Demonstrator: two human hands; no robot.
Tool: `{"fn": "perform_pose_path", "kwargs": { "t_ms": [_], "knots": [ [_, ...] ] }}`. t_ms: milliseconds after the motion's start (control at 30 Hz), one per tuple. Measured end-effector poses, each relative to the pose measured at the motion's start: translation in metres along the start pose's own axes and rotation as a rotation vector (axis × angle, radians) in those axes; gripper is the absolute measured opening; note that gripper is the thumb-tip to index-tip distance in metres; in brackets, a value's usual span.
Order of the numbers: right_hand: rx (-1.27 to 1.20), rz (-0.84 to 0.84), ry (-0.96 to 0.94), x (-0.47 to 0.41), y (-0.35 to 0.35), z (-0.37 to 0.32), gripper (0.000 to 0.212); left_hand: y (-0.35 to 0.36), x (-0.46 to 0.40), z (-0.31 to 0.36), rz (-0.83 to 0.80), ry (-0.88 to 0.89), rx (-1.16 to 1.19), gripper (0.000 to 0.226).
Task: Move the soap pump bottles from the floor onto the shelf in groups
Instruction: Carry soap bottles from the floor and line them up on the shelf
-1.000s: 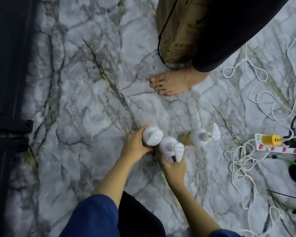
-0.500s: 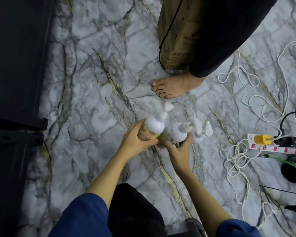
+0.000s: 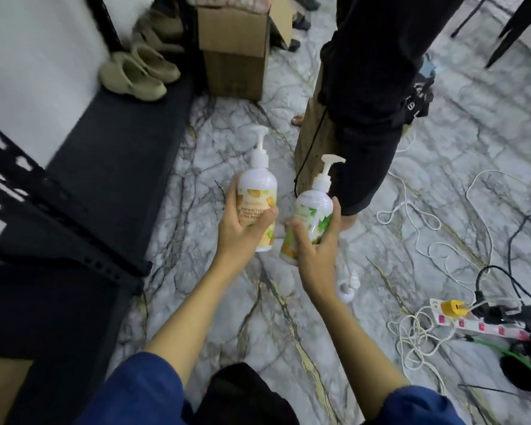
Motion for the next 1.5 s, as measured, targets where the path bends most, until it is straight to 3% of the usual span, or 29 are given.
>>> {"fn": "perform_pose_path", "kwargs": {
  "t_ms": [100,233,300,700,1200,1500],
  "knots": [
    [-0.066,-0.035,-0.099,0.001,0.002,-0.052,0.076,-0.005,0.006,0.060,0.018,0.110,0.005,0.096],
    [-0.105,-0.043,-0.251,0.009,0.001,-0.125,0.073,-0.014,0.023,0.142,0.042,0.271,-0.009,0.083],
    [-0.121,-0.062,-0.296,0.017,0.000,-0.161,0.074,-0.021,0.035,0.177,0.067,0.319,-0.005,0.089],
    [-0.252,-0.204,-0.580,0.103,0.021,-0.338,0.077,-0.106,0.151,0.336,0.386,0.666,-0.146,0.083],
    [-0.440,-0.603,-0.797,0.263,0.113,-0.452,0.075,-0.232,0.331,0.415,0.958,0.786,-0.349,0.080],
    [-0.413,-0.728,-0.912,0.311,0.174,-0.496,0.074,-0.273,0.374,0.423,1.235,0.776,-0.342,0.080]
  ]
}}
Point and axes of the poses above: each hand's wrist, its own x-axis away from the middle knuckle, its own y-axis out of the palm, z = x × y, the point moved 5 cm from there along -x, towards the middle knuckle, and after that the axes turned 12 degrees about x, right-handed, at the moved point
